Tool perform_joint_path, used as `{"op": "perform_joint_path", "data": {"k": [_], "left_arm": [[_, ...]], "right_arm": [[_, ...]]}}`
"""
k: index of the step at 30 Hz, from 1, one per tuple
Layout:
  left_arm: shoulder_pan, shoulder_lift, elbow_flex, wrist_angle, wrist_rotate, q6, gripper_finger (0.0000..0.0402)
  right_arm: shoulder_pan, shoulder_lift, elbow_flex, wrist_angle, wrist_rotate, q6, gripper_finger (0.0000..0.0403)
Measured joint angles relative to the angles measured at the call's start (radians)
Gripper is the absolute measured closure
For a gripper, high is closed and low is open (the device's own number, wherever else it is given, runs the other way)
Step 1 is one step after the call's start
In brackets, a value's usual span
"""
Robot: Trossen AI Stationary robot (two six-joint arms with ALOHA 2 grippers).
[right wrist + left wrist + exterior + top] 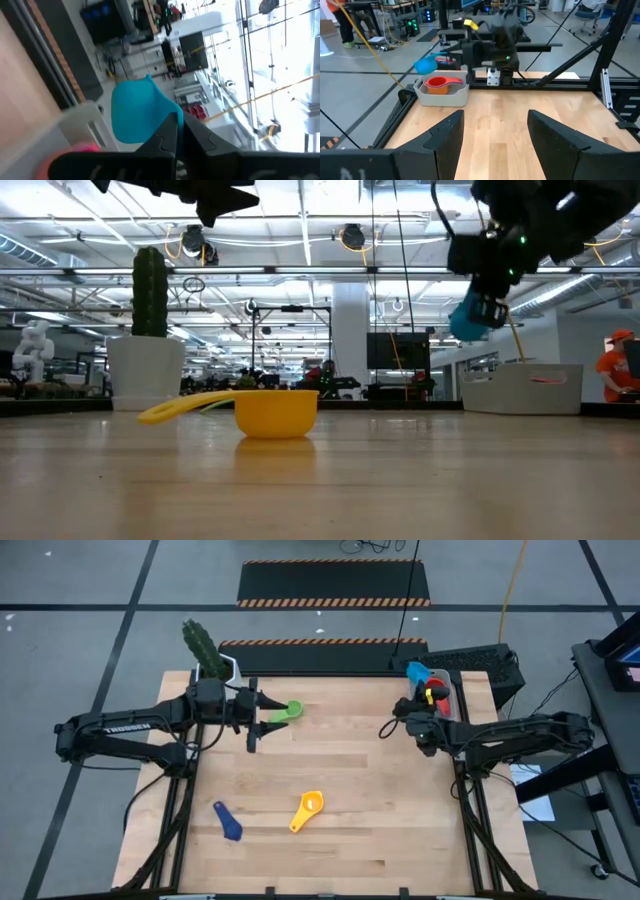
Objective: Nest measuring cups in basket
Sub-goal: Stack the light blue measuring cup on top of the orange measuring cup in the gray bin
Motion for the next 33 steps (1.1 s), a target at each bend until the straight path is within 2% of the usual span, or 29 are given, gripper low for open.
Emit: {"op": "perform_joint_path", "data": {"k": [7,11,17,21,30,33], "left_arm": [[0.000,0.000,0.000,-0.005,0.000,-0.018,0.0181],[0.000,0.000,0.000,-0.006,0.000,-0.017,0.0181],[0.000,0.000,0.000,-0.006,0.000,-0.014,0.0181],[0.000,0.000,0.000,-0.004,0.000,-0.017,0.0181],[0.000,0.000,0.000,-0.004,0.000,-0.026,0.0181],[0.000,0.000,0.000,-0.005,0.000,-0.025,0.0181]], "right_arm": [[-0.059,-0.044,-0.089,0.000,-0.029,-0.042,0.0403],[-0.057,-0.141,-0.120,-0.008,-0.031,-0.046,0.0403],[-0.057,-0.263,-0.177,-0.126,-0.043,-0.048,0.0403],[-0.058,-0.275,-0.201,-0.132,-0.087,-0.116,0.0403],[-0.122,-0.272,-0.209,-0.205,-0.115,-0.117,0.0403],[-0.152,-0.271,-0.209,-0.227,-0.167,-0.117,0.0403]]}}
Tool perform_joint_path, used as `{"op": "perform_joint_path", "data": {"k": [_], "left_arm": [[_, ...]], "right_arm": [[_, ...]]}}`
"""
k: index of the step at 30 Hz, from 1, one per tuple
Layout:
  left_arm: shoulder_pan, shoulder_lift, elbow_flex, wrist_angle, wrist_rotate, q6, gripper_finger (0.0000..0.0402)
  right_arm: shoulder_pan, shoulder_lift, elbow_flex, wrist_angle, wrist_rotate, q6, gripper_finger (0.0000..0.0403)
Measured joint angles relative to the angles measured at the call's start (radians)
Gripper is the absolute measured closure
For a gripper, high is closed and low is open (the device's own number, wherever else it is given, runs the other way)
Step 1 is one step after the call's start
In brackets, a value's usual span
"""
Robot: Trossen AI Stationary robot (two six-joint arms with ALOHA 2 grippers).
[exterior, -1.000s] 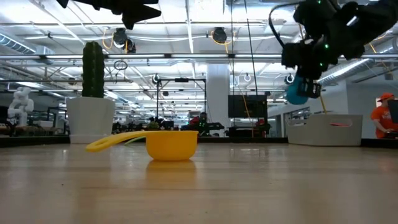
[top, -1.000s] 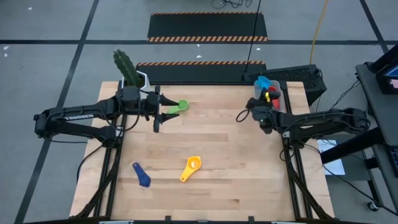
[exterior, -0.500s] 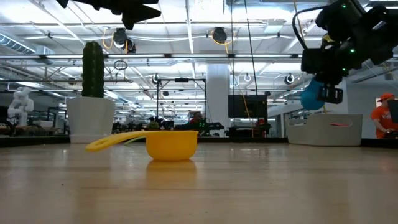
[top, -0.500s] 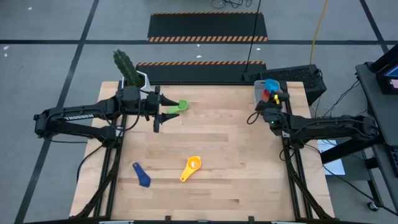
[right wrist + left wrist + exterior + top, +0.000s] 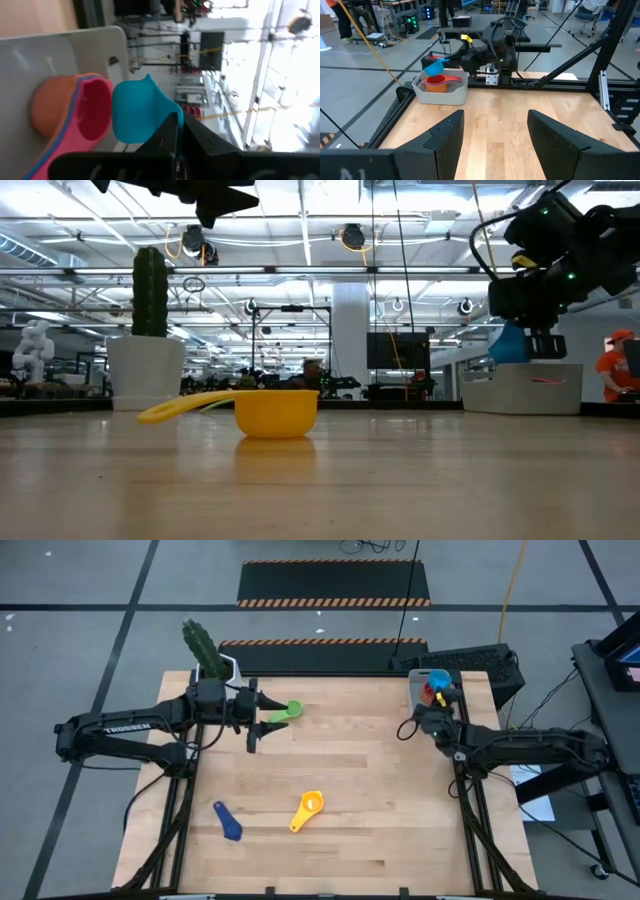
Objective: Nest measuring cups in basket
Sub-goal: Stack the light blue measuring cup on top of the orange measuring cup in the gray bin
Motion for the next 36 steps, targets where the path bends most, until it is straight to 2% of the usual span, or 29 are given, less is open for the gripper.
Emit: {"op": "perform_joint_path", "data": {"k": [3,9,13,28,36], "left_arm": [[0.000,0.000,0.000,0.000,0.000,0.004,0.0181],[0.000,0.000,0.000,0.000,0.000,0.005,0.0181],[0.000,0.000,0.000,0.000,0.000,0.010,0.0181],[0.000,0.000,0.000,0.000,-0.001,0.011,0.0181],[0.000,0.000,0.000,0.000,-0.001,0.008,0.0181]], "right_arm": [[-0.030,0.000,0.000,-0.023,-0.072,0.000,0.0403],[-0.078,0.000,0.000,-0.024,-0.081,-0.007,0.0403],[-0.099,0.000,0.000,-0.024,-0.125,-0.007,0.0394],[-0.140,0.000,0.000,-0.024,-0.151,0.019,0.0352],[-0.140,0.000,0.000,-0.024,-0.144,0.052,0.0313]]}}
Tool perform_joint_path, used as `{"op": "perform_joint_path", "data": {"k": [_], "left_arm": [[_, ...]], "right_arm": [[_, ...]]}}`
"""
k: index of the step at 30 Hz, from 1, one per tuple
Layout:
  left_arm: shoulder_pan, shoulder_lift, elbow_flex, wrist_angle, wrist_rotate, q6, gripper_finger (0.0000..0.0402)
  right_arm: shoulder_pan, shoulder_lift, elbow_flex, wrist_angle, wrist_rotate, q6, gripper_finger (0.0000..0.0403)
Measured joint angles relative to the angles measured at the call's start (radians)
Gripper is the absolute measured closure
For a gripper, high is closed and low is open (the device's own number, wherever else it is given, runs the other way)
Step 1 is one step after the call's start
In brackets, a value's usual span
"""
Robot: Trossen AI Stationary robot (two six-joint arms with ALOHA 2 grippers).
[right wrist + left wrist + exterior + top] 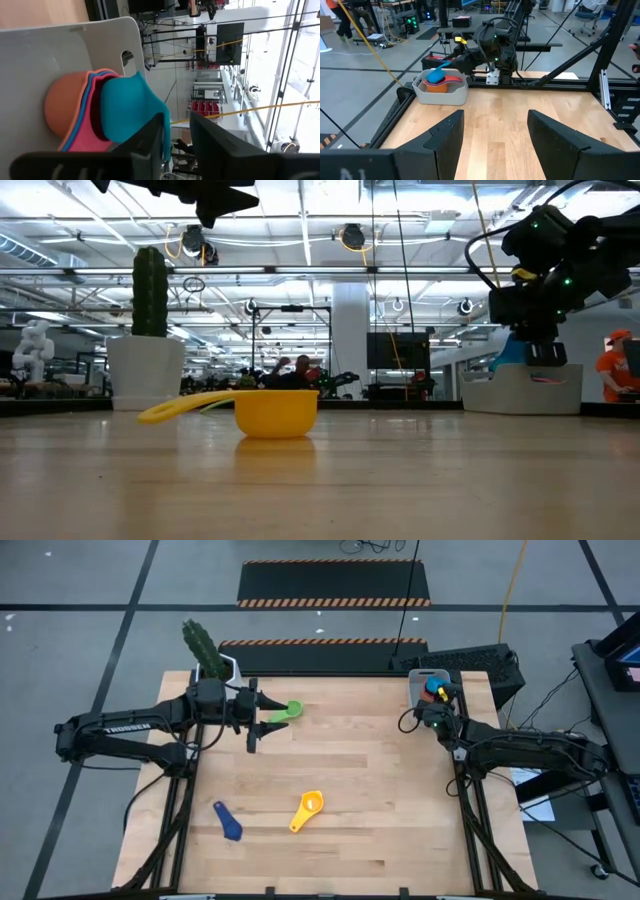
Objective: Nest measuring cups in basket
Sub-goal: Stack the light blue measuring cup on top of the orange measuring cup in the gray bin
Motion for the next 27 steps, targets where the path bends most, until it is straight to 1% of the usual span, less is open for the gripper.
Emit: {"op": "perform_joint_path", "data": {"k": [6,9,13,16,20,24,27], "left_arm": [[0.000,0.000,0.000,0.000,0.000,0.000,0.0181],[0.000,0.000,0.000,0.001,0.000,0.003,0.0181],[0.001,0.000,0.000,0.013,0.001,0.009,0.0181],[0.001,0.000,0.000,0.021,0.009,0.019,0.0181],[0.001,0.000,0.000,0.024,0.010,0.019,0.0181],[0.001,0.000,0.000,0.029,0.012,0.018,0.0181],[0.002,0.000,0.000,0.029,0.012,0.016,0.0181]], "right_arm": [[0.000,0.000,0.001,0.014,0.000,0.025,0.0287],[0.001,-0.001,0.002,0.016,0.000,0.041,0.0284],[0.033,-0.002,0.014,0.016,0.003,0.046,0.0283],[0.062,-0.003,0.021,0.018,0.051,0.050,0.0283],[0.089,-0.012,0.021,0.015,0.077,0.049,0.0283],[0.095,-0.024,0.021,0.015,0.123,0.045,0.0283],[0.095,-0.029,0.021,0.017,0.127,0.073,0.0283]]}}
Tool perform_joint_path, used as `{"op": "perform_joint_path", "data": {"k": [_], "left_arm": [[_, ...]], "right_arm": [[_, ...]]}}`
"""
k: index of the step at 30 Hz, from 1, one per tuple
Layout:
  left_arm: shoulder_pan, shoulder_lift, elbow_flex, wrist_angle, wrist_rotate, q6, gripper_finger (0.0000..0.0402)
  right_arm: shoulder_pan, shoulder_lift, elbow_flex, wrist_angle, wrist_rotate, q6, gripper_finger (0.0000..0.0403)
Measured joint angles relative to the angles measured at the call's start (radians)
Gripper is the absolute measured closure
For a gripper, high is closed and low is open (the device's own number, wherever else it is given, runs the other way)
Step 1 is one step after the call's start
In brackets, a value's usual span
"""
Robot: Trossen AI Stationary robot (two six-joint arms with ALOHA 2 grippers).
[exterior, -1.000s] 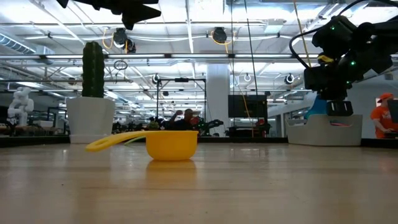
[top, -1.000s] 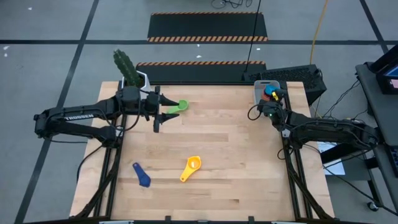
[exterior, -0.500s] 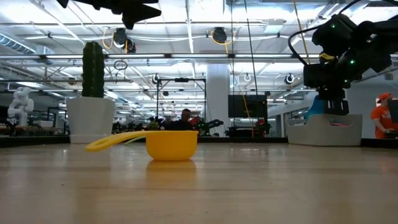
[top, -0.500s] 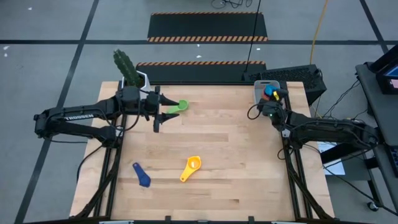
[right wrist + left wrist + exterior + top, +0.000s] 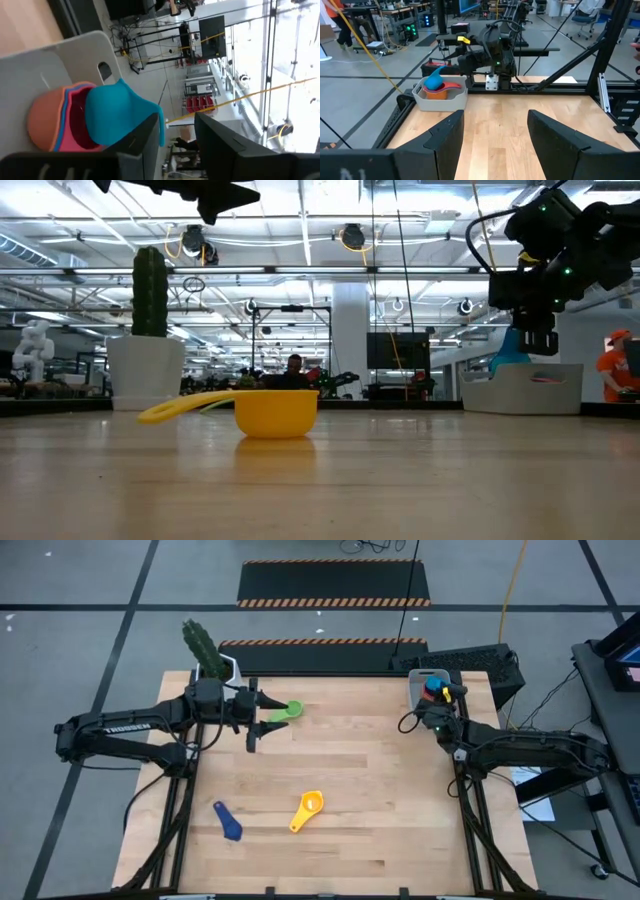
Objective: Nest measuring cups in basket
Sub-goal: Stack the light blue measuring cup on top of the orange measuring cup in the gray bin
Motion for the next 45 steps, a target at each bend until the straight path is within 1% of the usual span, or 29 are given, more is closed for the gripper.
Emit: {"op": "perform_joint_path", "data": {"k": [3,12,14,17,20,24,26,29,31,32,34,35,36,37,38,39,42,43,45], "left_arm": [[0.000,0.000,0.000,0.001,0.000,-0.006,0.0181],[0.000,0.000,0.000,0.002,0.030,-0.016,0.0181],[0.000,0.000,0.000,0.002,0.031,-0.016,0.0181],[0.000,0.000,0.000,0.002,0.031,-0.015,0.0181],[0.008,0.000,0.000,0.005,0.033,-0.013,0.0181],[0.031,0.000,0.000,0.027,0.034,-0.017,0.0181],[0.043,0.000,0.000,0.036,0.034,-0.020,0.0181],[0.061,0.000,0.000,0.057,0.033,-0.023,0.0181],[0.072,0.000,0.000,0.064,0.034,-0.023,0.0181],[0.077,0.000,0.000,0.068,0.034,-0.023,0.0181],[0.088,0.000,0.000,0.075,0.034,-0.021,0.0181],[0.094,0.000,0.000,0.078,0.034,-0.019,0.0181],[0.098,0.000,0.000,0.080,0.034,-0.015,0.0181],[0.103,0.000,0.000,0.079,0.034,-0.013,0.0181],[0.107,0.000,0.000,0.079,0.034,-0.012,0.0181],[0.110,0.000,0.000,0.078,0.038,-0.012,0.0181],[0.118,-0.001,0.000,0.074,0.091,-0.012,0.0181],[0.119,-0.001,0.000,0.071,0.111,-0.012,0.0181],[0.119,-0.002,0.000,0.069,0.137,-0.009,0.0181]], "right_arm": [[0.009,0.000,0.004,0.017,0.000,0.028,0.0275],[0.040,-0.002,0.016,0.018,0.004,0.055,0.0214],[0.046,-0.004,0.016,0.044,0.016,0.060,0.0203],[0.067,-0.005,0.016,0.143,0.057,0.040,0.0195],[0.111,-0.005,0.016,0.277,0.053,0.030,0.0194],[0.179,0.012,0.016,0.435,0.052,0.086,0.0212],[0.193,0.027,0.028,0.463,0.051,0.154,0.0226],[0.197,0.067,0.080,0.430,0.042,0.277,0.0250],[0.196,0.103,0.131,0.376,-0.001,0.378,0.0266],[0.192,0.122,0.156,0.360,-0.047,0.458,0.0275],[0.170,0.159,0.207,0.328,-0.234,0.615,0.0290],[0.152,0.180,0.229,0.325,-0.360,0.675,0.0297],[0.135,0.207,0.249,0.320,-0.450,0.724,0.0304],[0.121,0.235,0.270,0.311,-0.506,0.757,0.0310],[0.112,0.263,0.293,0.293,-0.528,0.779,0.0314],[0.104,0.288,0.314,0.259,-0.525,0.799,0.0319],[0.083,0.355,0.384,0.086,-0.509,0.906,0.0326],[0.075,0.372,0.406,0.008,-0.536,0.957,0.0327],[0.063,0.399,0.444,-0.119,-0.636,1.052,0.0328]]}}
